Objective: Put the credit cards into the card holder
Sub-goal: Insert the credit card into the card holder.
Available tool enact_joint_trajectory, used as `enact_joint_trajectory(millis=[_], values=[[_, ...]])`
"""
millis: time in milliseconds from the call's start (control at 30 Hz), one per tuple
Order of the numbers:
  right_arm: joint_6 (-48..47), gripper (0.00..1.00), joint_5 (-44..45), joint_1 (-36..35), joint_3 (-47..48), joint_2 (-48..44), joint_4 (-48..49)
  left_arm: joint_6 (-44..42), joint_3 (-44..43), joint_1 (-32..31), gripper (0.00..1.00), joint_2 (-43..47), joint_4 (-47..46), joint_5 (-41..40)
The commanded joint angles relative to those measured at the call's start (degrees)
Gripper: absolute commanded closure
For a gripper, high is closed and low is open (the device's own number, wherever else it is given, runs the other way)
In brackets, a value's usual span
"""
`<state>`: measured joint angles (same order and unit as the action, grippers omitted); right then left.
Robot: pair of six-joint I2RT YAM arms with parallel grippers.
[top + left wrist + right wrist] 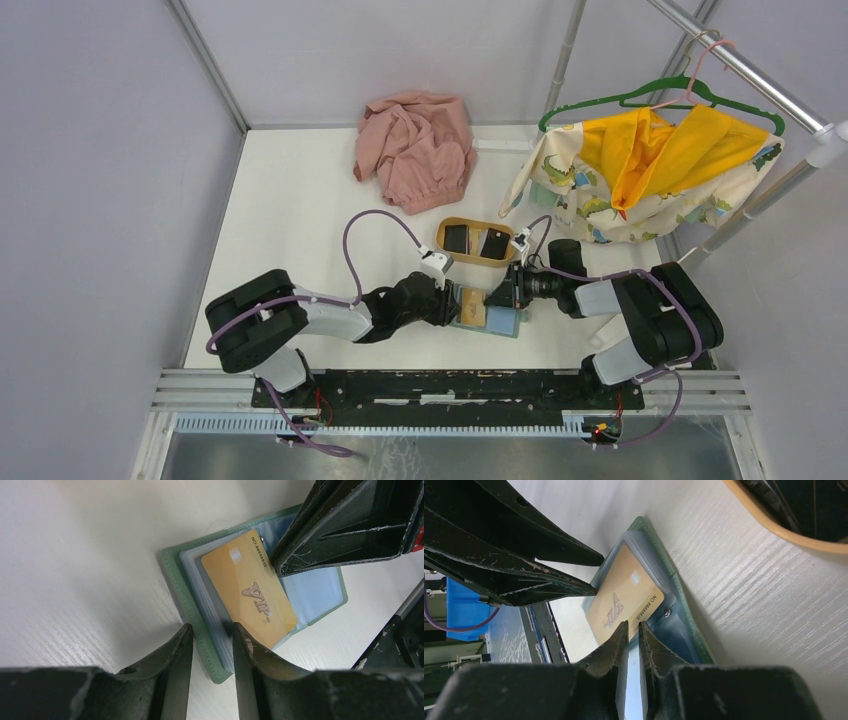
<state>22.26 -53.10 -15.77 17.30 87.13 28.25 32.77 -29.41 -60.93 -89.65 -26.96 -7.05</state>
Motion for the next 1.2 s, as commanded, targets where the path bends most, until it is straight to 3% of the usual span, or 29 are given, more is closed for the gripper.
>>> enact_joint_trajectory(millis=[0,133,333,533,667,900,1167], values=[[1.93,0.82,-4.04,-2.14,0.83,0.56,4.27,3.49,-2.06,-0.35,0.59,-1.77,-5.17,4.08],[-3.34,0.79,-3.96,-2.14,2.84,-0.88,-1.66,4.60,-1.50,-0.38,0.57,-1.19,-4.70,2.40],[-26.00,0.63,-0.45,-1.51,8.54,-5.12,-20.71,5.27,0.64,-0.27,0.50,3.35,-1.77,-2.54],[-36.50,0.62,1.50,-1.28,10.29,-9.44,-27.85,4.68,2.36,-0.29,0.50,6.96,-0.66,-4.19],[-42.15,0.67,2.88,-1.26,10.00,-13.89,-29.62,4.49,2.56,-0.28,0.55,6.92,0.34,-5.19],[-58.34,0.95,14.49,-8.05,7.85,-21.27,-29.78,4.74,1.82,-0.25,0.63,6.94,5.08,-9.05],[-66.19,0.96,24.45,-14.13,7.34,-16.61,-31.39,5.28,-0.16,-0.27,0.70,3.81,7.97,-9.20]])
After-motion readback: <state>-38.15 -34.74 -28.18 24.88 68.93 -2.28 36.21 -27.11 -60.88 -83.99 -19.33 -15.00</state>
